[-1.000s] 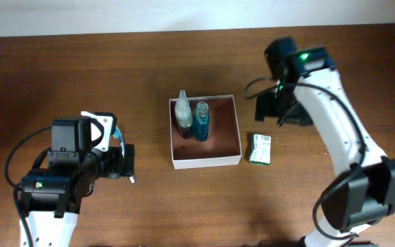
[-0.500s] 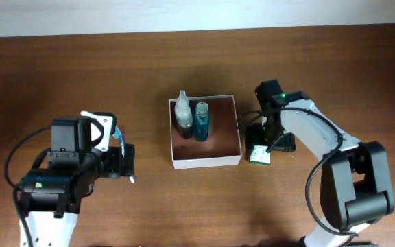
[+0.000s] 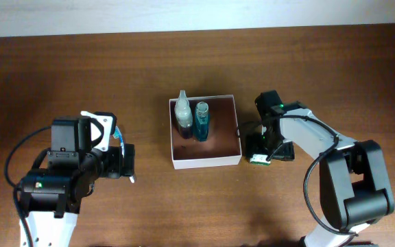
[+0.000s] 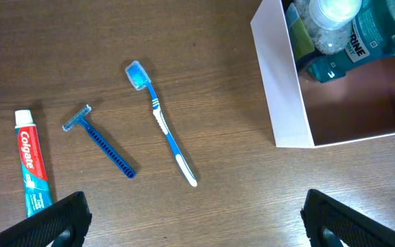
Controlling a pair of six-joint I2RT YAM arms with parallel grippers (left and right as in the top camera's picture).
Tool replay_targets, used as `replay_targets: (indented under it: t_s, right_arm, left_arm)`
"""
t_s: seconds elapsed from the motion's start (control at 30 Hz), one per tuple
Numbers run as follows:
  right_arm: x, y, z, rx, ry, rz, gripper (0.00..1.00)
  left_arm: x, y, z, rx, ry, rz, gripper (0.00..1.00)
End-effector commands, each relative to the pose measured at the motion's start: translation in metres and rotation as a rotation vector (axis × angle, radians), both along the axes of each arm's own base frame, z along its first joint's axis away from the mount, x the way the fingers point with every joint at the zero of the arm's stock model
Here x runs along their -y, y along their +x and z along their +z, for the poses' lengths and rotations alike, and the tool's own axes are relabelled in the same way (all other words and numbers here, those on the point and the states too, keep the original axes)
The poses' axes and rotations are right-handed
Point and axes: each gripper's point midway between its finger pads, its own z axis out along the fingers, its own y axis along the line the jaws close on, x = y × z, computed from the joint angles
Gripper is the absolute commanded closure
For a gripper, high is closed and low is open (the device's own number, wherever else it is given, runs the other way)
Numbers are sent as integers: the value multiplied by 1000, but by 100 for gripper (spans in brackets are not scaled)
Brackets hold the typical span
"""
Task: Pack container
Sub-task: 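Move the right gripper to the green soap box and grasp it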
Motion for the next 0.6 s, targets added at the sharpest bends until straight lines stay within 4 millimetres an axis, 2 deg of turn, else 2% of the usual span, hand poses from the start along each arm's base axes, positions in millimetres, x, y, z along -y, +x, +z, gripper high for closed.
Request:
replay_targets:
  t_s: [0.0,0.07,0.23,0.57]
  right_arm:
    - [-3,0,-1,9,7,-2,12]
    - [-3,1,-1,12,7,-3,23]
    - [-3,1,-1,12,8,-3,35]
    - [-3,0,-1,6,7,-3,51]
  left_arm:
    - [1,2,8,21,-14,5,1]
    - [1,2,8,21,-14,4,1]
    - [1,2,8,21,-14,5,1]
    - [1,2,8,21,-14,5,1]
